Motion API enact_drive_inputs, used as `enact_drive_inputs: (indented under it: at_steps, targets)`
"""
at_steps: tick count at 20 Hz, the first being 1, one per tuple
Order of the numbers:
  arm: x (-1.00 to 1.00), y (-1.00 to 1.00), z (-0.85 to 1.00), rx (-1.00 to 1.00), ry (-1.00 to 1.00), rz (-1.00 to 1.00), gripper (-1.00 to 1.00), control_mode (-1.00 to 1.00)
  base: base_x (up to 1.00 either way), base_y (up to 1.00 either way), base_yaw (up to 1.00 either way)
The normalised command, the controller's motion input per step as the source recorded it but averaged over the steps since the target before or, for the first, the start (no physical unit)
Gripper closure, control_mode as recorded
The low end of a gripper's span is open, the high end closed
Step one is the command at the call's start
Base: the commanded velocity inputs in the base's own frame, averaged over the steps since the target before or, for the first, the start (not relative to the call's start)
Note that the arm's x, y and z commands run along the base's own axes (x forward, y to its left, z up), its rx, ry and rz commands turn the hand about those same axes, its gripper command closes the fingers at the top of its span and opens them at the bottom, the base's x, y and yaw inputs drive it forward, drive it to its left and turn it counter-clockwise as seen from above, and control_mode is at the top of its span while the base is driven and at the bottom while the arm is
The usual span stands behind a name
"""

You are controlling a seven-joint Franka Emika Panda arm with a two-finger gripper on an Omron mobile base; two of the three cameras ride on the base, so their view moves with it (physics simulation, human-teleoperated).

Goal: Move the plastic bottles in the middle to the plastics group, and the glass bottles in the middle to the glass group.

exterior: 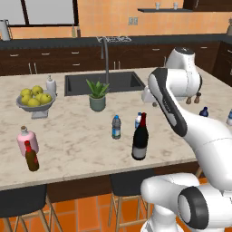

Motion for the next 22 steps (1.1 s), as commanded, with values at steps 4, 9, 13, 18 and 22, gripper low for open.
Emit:
enact_drive_inputs:
  at_steps: [4,9,13,18,22]
  targets:
    - [-0.09,0.01,-0.01,-0.03,0.0,0.0,-1.0,-1.0,0.0,0.0,0.0]
    - [-0.31,0.19,-0.07,-0.08,-0.04,0.12,-1.0,-1.0,0.0,0.0,0.0]
    - [-0.02,0.27,-0.05,0.0,0.0,0.09,-1.0,-1.0,0.0,0.0,0.0]
    - [0.11,0.17,-0.15,0.0,0.0,0.06,-1.0,-1.0,0.0,0.0,0.0]
    - [0.24,0.2,-0.28,0.0,0.09,0.0,-1.0,-1.0,0.0,0.0,0.0]
